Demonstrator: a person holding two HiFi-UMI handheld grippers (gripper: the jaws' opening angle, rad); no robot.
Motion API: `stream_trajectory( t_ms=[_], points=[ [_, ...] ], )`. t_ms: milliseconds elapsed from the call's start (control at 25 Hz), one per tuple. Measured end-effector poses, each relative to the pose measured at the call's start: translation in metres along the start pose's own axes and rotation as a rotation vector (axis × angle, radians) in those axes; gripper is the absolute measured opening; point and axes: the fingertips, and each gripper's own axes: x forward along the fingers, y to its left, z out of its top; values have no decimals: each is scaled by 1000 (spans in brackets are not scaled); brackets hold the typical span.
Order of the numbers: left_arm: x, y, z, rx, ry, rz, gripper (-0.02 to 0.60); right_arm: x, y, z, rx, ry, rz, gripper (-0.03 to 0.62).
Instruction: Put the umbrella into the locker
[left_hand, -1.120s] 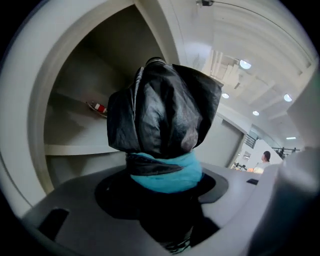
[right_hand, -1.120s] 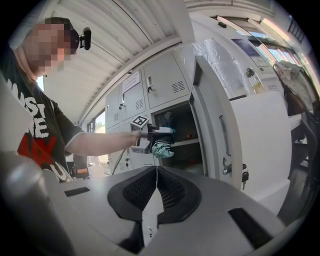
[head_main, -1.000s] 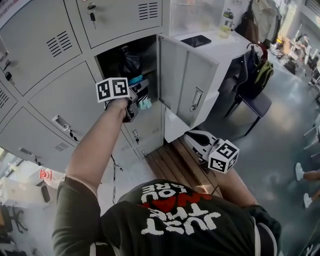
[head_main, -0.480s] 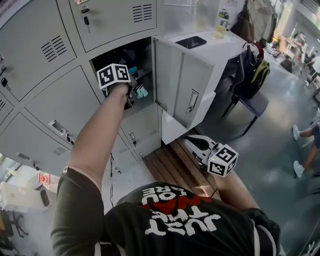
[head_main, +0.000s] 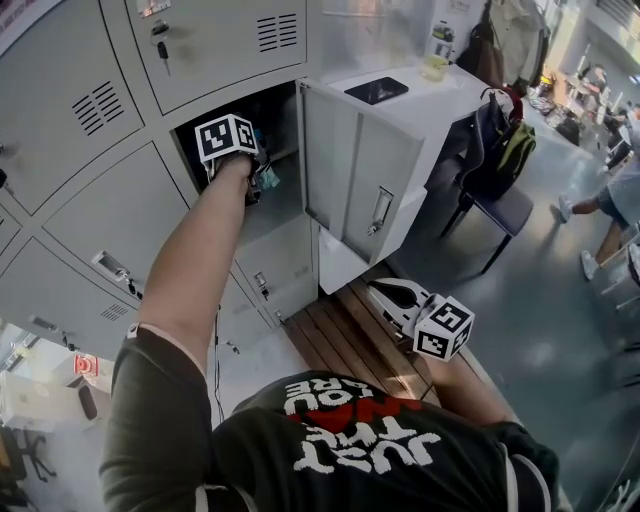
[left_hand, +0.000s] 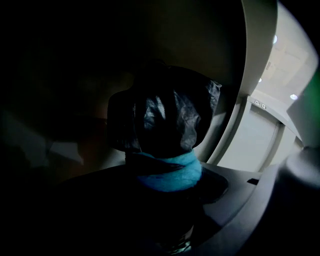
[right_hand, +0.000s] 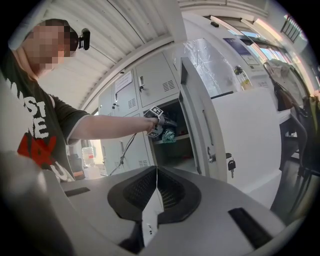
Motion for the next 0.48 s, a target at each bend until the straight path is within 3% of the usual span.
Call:
stream_trajectory(
  t_ms=[480],
  points=[
    [20, 14, 15, 145, -27, 88, 304, 11, 1, 25, -62, -23, 3, 34]
  ],
)
